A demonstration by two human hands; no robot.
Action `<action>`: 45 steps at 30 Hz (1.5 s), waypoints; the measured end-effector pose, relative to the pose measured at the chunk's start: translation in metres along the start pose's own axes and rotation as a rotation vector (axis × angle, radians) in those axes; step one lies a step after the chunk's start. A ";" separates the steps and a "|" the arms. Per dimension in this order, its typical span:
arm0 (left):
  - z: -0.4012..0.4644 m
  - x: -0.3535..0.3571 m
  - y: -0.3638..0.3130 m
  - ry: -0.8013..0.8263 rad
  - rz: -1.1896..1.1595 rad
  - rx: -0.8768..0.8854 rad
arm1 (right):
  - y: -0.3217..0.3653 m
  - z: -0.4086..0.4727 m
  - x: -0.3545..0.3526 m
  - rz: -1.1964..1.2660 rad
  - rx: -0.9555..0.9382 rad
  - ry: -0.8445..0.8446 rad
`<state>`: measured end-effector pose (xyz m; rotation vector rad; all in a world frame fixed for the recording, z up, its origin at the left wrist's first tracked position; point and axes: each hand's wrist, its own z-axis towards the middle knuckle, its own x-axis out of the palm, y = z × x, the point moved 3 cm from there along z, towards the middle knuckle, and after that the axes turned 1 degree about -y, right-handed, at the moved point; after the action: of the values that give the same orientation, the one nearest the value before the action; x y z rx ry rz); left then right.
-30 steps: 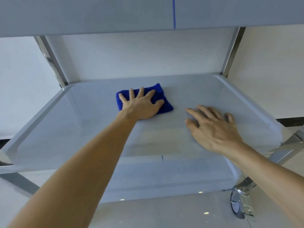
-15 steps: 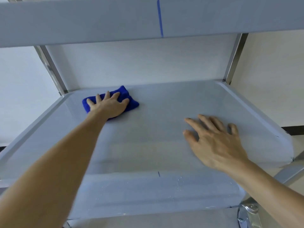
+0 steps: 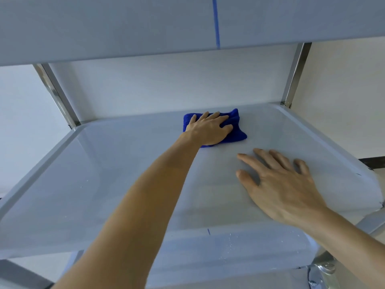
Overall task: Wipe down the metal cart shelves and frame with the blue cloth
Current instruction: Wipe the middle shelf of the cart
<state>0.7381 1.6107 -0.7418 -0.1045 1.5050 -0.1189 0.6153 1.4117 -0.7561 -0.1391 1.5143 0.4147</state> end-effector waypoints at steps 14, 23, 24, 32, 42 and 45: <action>-0.099 -0.039 0.267 -0.016 0.037 -0.597 | 0.001 -0.001 -0.001 -0.026 0.014 -0.023; -0.078 -0.024 0.137 -0.033 0.095 -0.276 | 0.004 -0.002 -0.004 -0.041 0.018 0.002; -0.078 -0.021 0.116 -0.035 0.085 -0.200 | 0.005 -0.002 -0.005 -0.040 0.015 0.003; -0.108 -0.022 0.100 -0.013 0.011 0.015 | 0.002 -0.002 -0.006 -0.035 0.015 -0.009; -0.201 -0.045 0.260 -0.021 0.121 -0.385 | -0.001 0.002 -0.003 -0.005 0.026 0.007; -0.201 -0.043 0.258 -0.043 0.145 -0.386 | 0.005 0.000 -0.010 -0.026 0.046 0.048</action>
<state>0.5382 1.8731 -0.7486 -0.3043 1.4723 0.2908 0.6138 1.4149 -0.7455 -0.1329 1.5669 0.3574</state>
